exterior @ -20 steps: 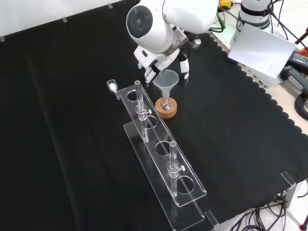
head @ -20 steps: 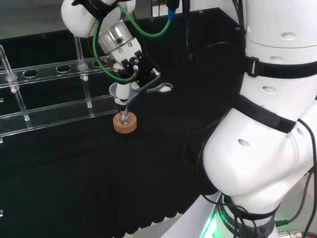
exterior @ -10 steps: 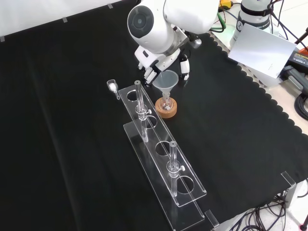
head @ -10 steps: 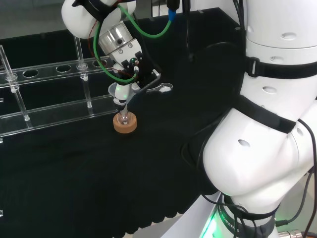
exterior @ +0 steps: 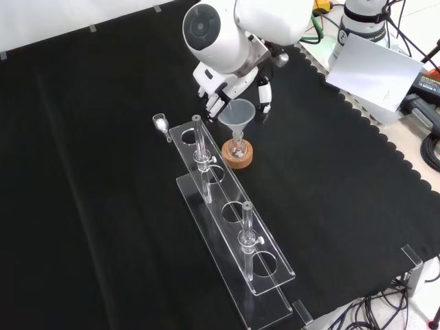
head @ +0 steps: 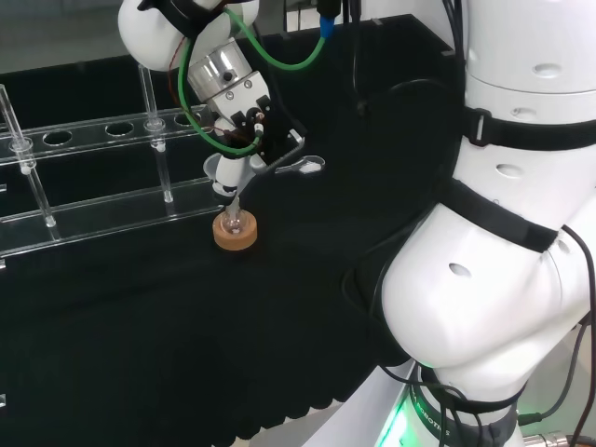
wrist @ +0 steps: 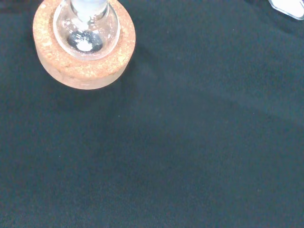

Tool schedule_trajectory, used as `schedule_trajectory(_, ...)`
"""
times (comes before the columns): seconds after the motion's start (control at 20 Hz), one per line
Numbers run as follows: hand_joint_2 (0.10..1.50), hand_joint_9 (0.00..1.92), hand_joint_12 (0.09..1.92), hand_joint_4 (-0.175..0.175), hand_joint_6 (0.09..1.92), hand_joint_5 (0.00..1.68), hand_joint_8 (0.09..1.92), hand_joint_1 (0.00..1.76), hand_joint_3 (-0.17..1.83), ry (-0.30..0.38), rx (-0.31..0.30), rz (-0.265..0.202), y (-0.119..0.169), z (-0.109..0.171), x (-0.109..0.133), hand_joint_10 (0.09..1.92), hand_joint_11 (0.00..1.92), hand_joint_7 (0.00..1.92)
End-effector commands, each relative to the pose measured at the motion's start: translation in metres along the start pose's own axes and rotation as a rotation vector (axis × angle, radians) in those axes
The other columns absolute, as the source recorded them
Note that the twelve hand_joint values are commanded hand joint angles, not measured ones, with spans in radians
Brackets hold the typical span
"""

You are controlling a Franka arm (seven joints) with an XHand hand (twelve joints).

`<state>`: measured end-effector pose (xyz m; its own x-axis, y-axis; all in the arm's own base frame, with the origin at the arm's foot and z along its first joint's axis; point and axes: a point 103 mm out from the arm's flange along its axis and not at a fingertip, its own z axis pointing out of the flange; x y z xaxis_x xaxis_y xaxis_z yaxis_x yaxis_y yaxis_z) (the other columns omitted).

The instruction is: Place the funnel on the round-bottom flask.

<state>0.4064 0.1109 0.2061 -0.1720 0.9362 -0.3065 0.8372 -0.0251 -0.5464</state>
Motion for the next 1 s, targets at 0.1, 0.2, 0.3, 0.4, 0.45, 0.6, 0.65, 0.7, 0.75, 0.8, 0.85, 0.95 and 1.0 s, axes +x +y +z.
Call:
schedule_trajectory(0.1, 0.61, 0.89, 1.35, -0.070, 0.42, 0.37, 0.84, 0.56, 0.42, -0.001, 0.007, -0.004, -0.002, 0.000, 0.000, 0.67, 0.51, 0.47)
schedule_trajectory(0.2, 0.62, 0.88, 1.35, -0.071, 0.39, 0.37, 0.84, 0.55, 0.39, -0.001, 0.007, -0.005, -0.003, 0.001, 0.000, 0.67, 0.50, 0.46)
schedule_trajectory(0.3, 0.62, 0.87, 1.35, -0.071, 0.37, 0.36, 0.84, 0.55, 0.38, 0.001, 0.005, -0.006, -0.003, 0.001, -0.001, 0.67, 0.50, 0.44)
schedule_trajectory(0.4, 0.62, 0.86, 1.36, -0.070, 0.34, 0.36, 0.84, 0.54, 0.37, 0.003, -0.001, -0.006, -0.004, 0.001, -0.001, 0.67, 0.50, 0.43)
schedule_trajectory(0.45, 0.62, 0.85, 1.36, -0.070, 0.32, 0.36, 0.84, 0.54, 0.36, 0.003, -0.002, -0.004, -0.004, 0.001, -0.001, 0.68, 0.49, 0.42)
schedule_trajectory(0.6, 0.62, 0.84, 1.36, -0.071, 0.30, 0.35, 0.83, 0.53, 0.34, 0.007, -0.005, -0.003, -0.005, 0.001, -0.002, 0.68, 0.49, 0.41)
schedule_trajectory(0.65, 0.63, 0.83, 1.36, -0.071, 0.27, 0.35, 0.83, 0.53, 0.33, 0.010, -0.008, -0.003, -0.006, 0.001, -0.003, 0.68, 0.49, 0.40)
schedule_trajectory(0.7, 0.63, 0.83, 1.36, -0.070, 0.26, 0.36, 0.83, 0.53, 0.33, 0.009, -0.013, 0.000, -0.006, 0.001, -0.003, 0.68, 0.49, 0.39)
schedule_trajectory(0.75, 0.63, 0.82, 1.36, -0.070, 0.25, 0.36, 0.83, 0.53, 0.32, 0.012, -0.019, 0.001, -0.007, 0.000, -0.004, 0.68, 0.49, 0.39)
schedule_trajectory(0.8, 0.63, 0.81, 1.36, -0.070, 0.24, 0.36, 0.83, 0.52, 0.32, 0.013, -0.026, 0.002, -0.008, 0.000, -0.004, 0.68, 0.49, 0.38)
schedule_trajectory(0.85, 0.63, 0.78, 1.36, -0.070, 0.22, 0.36, 0.83, 0.51, 0.30, 0.016, -0.034, 0.003, -0.009, -0.001, -0.005, 0.68, 0.48, 0.37)
schedule_trajectory(0.95, 0.63, 0.72, 1.37, -0.068, 0.19, 0.36, 0.82, 0.48, 0.28, 0.019, -0.052, 0.008, -0.012, -0.002, -0.007, 0.68, 0.47, 0.35)
schedule_trajectory(1.0, 0.64, 0.70, 1.38, -0.067, 0.17, 0.36, 0.82, 0.48, 0.27, 0.022, -0.061, 0.011, -0.013, -0.003, -0.008, 0.68, 0.46, 0.33)
